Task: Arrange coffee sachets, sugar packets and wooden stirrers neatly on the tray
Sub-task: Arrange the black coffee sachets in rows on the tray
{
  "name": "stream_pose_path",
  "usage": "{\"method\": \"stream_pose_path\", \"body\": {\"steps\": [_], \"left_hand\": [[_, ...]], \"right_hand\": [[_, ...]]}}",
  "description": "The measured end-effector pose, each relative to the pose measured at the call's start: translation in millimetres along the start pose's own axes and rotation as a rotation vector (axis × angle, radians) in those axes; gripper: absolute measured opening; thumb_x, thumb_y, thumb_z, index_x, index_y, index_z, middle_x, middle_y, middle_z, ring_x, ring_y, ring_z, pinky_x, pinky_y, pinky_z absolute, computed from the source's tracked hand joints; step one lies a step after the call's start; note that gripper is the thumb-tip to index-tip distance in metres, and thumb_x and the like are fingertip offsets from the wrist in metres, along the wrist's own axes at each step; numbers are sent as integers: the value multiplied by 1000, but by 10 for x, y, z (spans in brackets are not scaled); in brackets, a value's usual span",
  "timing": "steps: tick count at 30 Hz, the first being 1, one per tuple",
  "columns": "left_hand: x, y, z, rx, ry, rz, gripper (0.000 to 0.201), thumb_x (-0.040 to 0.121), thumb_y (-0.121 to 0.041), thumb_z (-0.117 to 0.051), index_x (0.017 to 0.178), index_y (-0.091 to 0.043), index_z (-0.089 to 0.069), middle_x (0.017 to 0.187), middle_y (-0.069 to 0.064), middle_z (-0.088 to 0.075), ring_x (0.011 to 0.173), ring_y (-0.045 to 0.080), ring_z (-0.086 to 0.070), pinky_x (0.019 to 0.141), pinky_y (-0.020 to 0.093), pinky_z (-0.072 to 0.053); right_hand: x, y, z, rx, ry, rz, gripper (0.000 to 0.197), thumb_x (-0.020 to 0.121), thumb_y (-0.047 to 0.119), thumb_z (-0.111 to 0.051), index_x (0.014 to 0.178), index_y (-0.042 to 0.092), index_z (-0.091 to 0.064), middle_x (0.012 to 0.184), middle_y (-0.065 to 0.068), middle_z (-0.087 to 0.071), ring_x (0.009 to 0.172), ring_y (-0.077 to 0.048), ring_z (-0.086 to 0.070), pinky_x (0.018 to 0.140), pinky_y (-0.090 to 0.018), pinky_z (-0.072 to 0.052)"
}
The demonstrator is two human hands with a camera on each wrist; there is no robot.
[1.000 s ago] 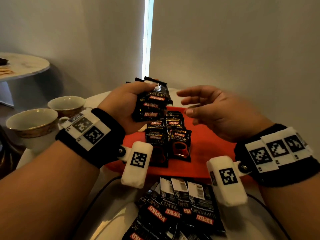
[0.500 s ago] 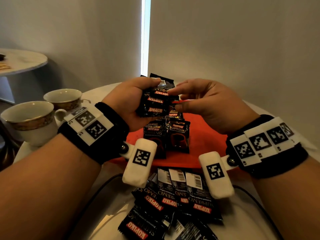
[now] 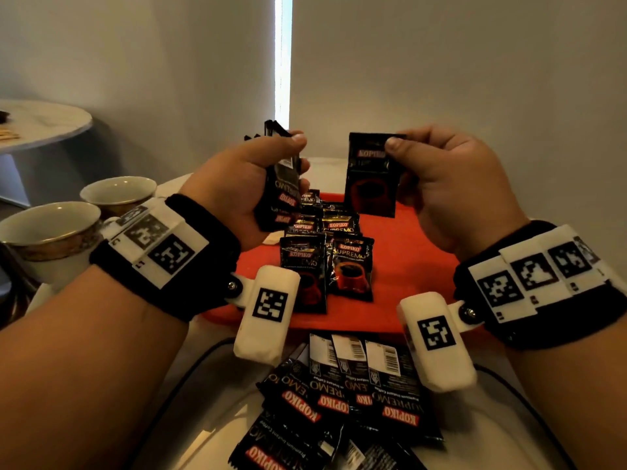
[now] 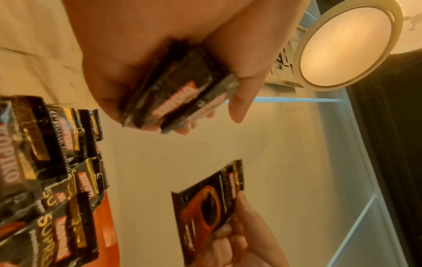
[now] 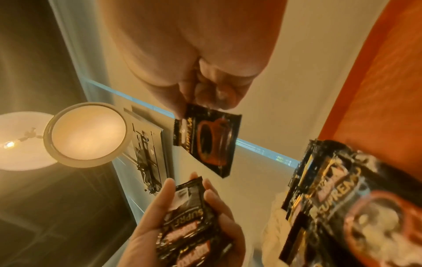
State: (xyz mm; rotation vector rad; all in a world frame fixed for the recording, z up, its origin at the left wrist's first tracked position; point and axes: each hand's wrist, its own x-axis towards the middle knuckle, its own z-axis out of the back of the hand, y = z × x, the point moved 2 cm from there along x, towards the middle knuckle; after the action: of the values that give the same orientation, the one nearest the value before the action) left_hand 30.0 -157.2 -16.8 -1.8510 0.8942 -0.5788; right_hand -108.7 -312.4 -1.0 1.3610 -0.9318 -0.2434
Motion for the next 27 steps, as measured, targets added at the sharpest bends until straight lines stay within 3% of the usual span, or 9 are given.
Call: {"method": "stream_pose_path", "body": {"steps": [3,4,6,8,13,17,18,21,27], "left_hand": [[-4,23,-32,-24,71,-49,43,83,-13,-65,126,-16,-61,108,12,-67,90,28,-68,85,46,-58],[-9,42,-52,-28,108,-32,44,87,-11,-63,131,-14,-58,118,18,-65,103,37,-66,96,57,-52],[-19,92,-96,-23,181,30,53,90,-12,-62,142,-7,-49,139,29,-54,123,50,-56,102,70,-40],[-32,116,-142,-32,226,40,53,90,-13,-63,140,-3,-47,141,34,-50,123,54,-55,100,70,-42],[-29,107,-125,-43,172,-35,28,85,-1,-63,111,-14,-63,111,28,-66,100,50,-67,90,66,-50],[-50,69,-132,11,122,-73,23,89,-2,-60,103,-17,-69,104,25,-70,91,47,-69,84,62,-54],[-53,67,-138,12,131,-76,23,89,-2,-60,103,-17,-69,104,25,-70,90,47,-70,83,60,-55],[-47,60,-135,-13,151,-79,24,89,-1,-58,107,-15,-67,101,24,-70,85,44,-71,71,52,-58],[-62,63,-168,-103,242,-67,39,77,-2,-59,114,-12,-58,97,23,-69,83,40,-72,63,46,-59]], "right_hand": [[-13,-39,-66,36,56,-91,9,91,3,-65,85,10,-63,74,-12,-62,53,-17,-46,41,-24,-34],[-18,-55,-85,44,76,-103,8,91,2,-65,87,8,-63,74,-12,-62,51,-16,-45,39,-23,-34],[-36,-71,-120,48,99,-132,6,90,2,-66,90,7,-63,74,-9,-64,50,-15,-47,39,-23,-35],[-54,-71,-134,55,105,-153,6,90,1,-66,91,6,-62,73,-8,-66,49,-14,-49,38,-22,-36],[-99,-63,-170,78,163,-213,6,89,3,-67,90,6,-62,72,-9,-65,51,-15,-50,41,-24,-36],[-103,-80,-205,94,209,-260,40,79,17,-73,112,-4,-63,94,-19,-64,82,-34,-48,61,-31,-37],[-109,-69,-212,89,219,-269,41,79,18,-72,113,-3,-63,93,-17,-65,82,-33,-48,61,-30,-37],[-116,-61,-202,47,248,-281,5,91,13,-65,91,8,-64,74,-4,-64,60,-17,-49,50,-25,-35],[-136,-44,-211,86,325,-335,11,100,14,-53,94,9,-61,68,0,-67,54,-9,-61,45,-20,-43]]}}
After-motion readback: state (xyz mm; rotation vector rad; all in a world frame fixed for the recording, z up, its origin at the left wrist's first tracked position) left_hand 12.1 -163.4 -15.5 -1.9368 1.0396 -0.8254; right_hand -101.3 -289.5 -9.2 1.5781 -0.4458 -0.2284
